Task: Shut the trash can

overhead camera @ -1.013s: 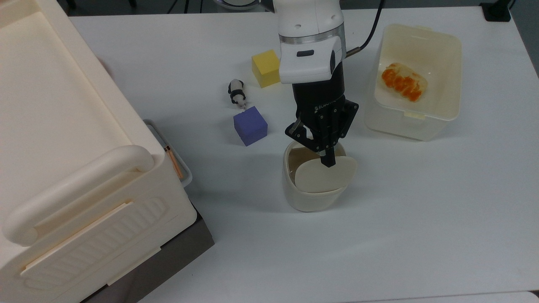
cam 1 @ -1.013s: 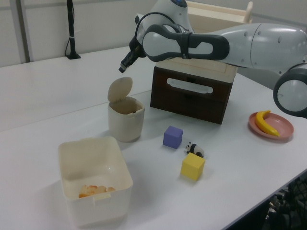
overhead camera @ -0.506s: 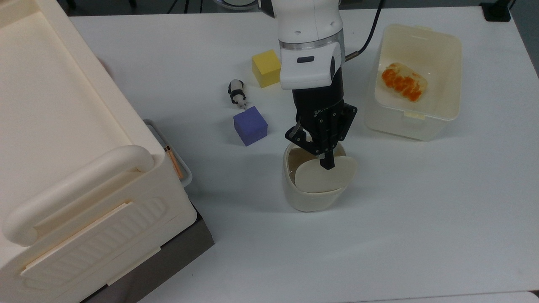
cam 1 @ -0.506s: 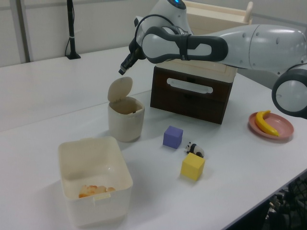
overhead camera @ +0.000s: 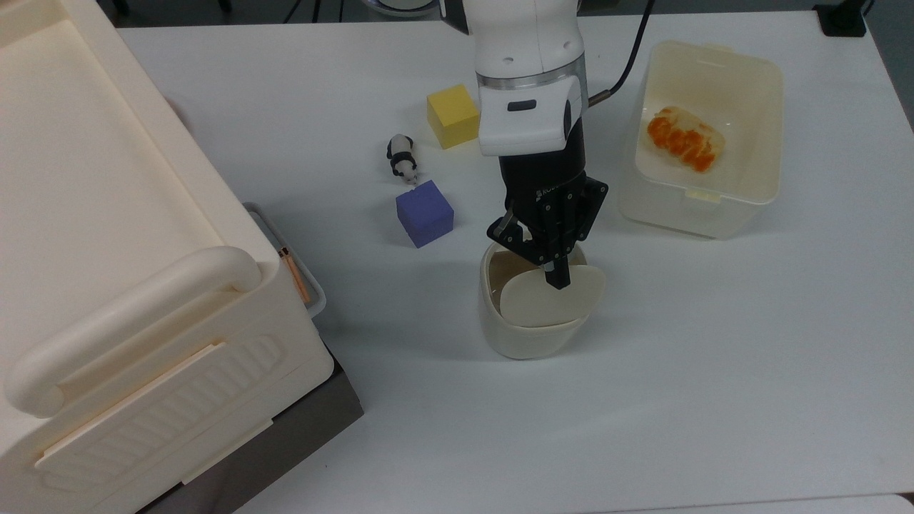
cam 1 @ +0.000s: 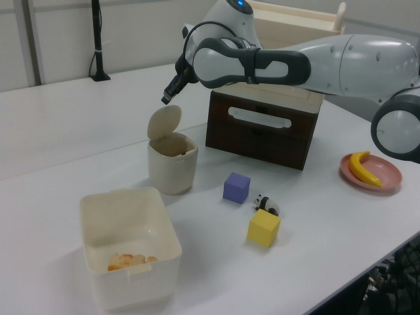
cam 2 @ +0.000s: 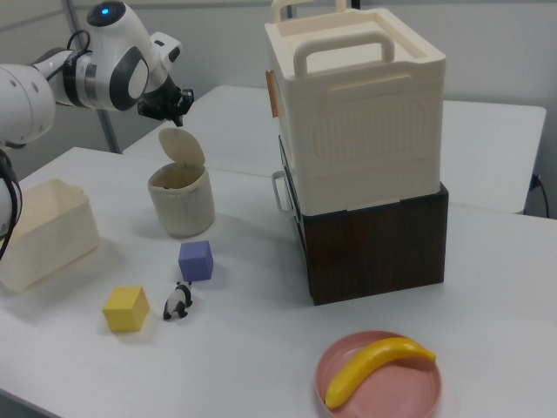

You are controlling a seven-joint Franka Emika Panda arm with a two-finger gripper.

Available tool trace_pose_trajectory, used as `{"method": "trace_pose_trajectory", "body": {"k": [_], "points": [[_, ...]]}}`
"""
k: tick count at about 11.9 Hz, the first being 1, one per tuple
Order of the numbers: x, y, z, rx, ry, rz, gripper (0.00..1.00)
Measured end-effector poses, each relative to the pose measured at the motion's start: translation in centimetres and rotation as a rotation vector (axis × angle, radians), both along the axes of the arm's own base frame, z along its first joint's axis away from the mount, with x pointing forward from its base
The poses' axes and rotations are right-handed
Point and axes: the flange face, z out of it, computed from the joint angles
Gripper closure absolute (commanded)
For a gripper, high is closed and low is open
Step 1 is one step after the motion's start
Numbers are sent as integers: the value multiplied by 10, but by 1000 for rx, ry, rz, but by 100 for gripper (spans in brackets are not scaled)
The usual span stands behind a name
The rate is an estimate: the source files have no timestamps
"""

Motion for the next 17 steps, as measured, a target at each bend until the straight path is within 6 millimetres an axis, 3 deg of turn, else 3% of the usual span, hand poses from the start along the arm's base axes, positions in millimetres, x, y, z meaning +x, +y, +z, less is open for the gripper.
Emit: {"method": "trace_pose_trajectory", "body": {"k": [12,17], "points": [[-5,26,-10,32,30,-15,100],[-5,25,-12,41,49,-38,100]]}}
